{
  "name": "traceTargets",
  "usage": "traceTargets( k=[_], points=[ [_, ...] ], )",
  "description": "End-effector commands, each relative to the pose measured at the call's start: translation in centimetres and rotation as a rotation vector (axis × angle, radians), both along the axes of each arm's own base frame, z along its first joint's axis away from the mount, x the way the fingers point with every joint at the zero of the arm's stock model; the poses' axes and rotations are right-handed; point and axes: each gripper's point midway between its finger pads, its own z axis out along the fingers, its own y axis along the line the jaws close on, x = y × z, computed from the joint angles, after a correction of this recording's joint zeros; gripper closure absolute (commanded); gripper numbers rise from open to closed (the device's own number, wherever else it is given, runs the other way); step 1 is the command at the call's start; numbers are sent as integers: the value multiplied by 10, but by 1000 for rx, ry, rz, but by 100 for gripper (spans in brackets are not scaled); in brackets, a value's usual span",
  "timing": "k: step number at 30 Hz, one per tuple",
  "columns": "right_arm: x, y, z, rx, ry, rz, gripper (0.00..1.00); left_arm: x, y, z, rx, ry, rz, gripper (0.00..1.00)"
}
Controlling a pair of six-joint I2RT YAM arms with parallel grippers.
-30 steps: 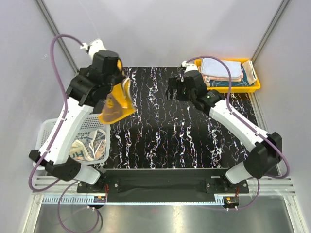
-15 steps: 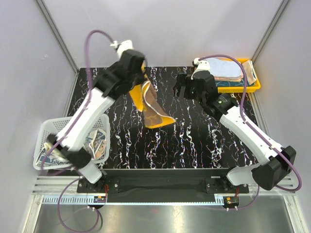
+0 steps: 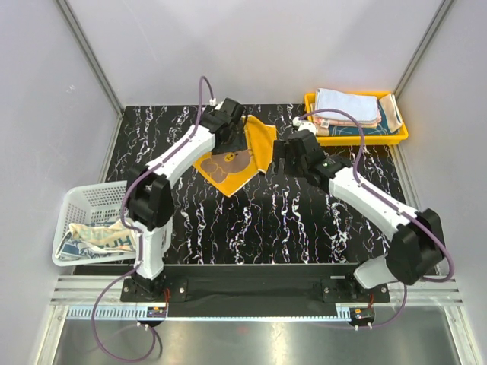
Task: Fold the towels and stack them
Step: Move the towel to the center of the board, then flatten out the crumpled towel
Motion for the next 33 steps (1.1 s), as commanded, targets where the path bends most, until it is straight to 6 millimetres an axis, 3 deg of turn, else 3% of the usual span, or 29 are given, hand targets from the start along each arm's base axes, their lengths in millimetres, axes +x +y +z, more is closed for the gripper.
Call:
traceTargets(
  k=[1, 3, 4, 6, 7, 9, 10, 11, 12, 13, 15, 16, 18, 19, 21, 22, 27, 33],
  points=[
    [4, 30, -22, 43, 44, 47, 2, 2, 35, 98, -61, -265, 89, 30],
    [2, 54, -25, 46, 43, 72, 2, -4, 68, 90, -20, -236, 183, 31],
    [6, 60, -42, 20, 68, 67, 3, -5, 80, 82, -2, -222, 218, 31],
    [10, 87, -42, 36, 62, 82, 6, -3, 102, 55, 3, -164, 262, 33],
    [14, 95, -60, 0, 79, 68, 8, -4, 105, 47, -7, -140, 265, 33],
    [28, 115, -56, 19, 52, 56, 14, -4, 118, 33, -2, -104, 298, 34],
    [30, 125, -70, -10, 55, 56, 18, -4, 121, 31, -6, -99, 301, 35],
    [33, 131, -73, -19, 50, 51, 18, -5, 123, 27, -8, -98, 302, 35],
    [41, 144, -61, -10, 21, 55, 17, -4, 130, 26, -10, -97, 311, 35],
    [43, 149, -75, -49, 24, 44, 16, -5, 131, 28, -20, -102, 309, 35],
    [52, 159, -71, -52, 3, 27, 17, -5, 136, 27, -18, -98, 310, 35],
    [55, 160, -88, -82, 20, 17, 17, -6, 136, 27, -20, -93, 308, 35],
    [60, 168, -88, -96, 15, 21, 20, -7, 136, 27, -21, -97, 305, 35],
    [60, 169, -101, -128, 21, 21, 22, -7, 137, 27, -23, -96, 305, 35],
    [61, 176, -107, -144, 26, 40, 30, -6, 137, 26, -29, -97, 304, 35],
    [58, 179, -121, -158, 52, 56, 30, -5, 135, 25, -34, -94, 302, 35],
    [39, 184, -150, -217, 102, 121, 31, -4, 135, 17, -35, -80, 301, 35],
    [18, 167, -165, -307, 143, 158, 51, -3, 133, 4, -41, -57, 305, 35]
  ],
)
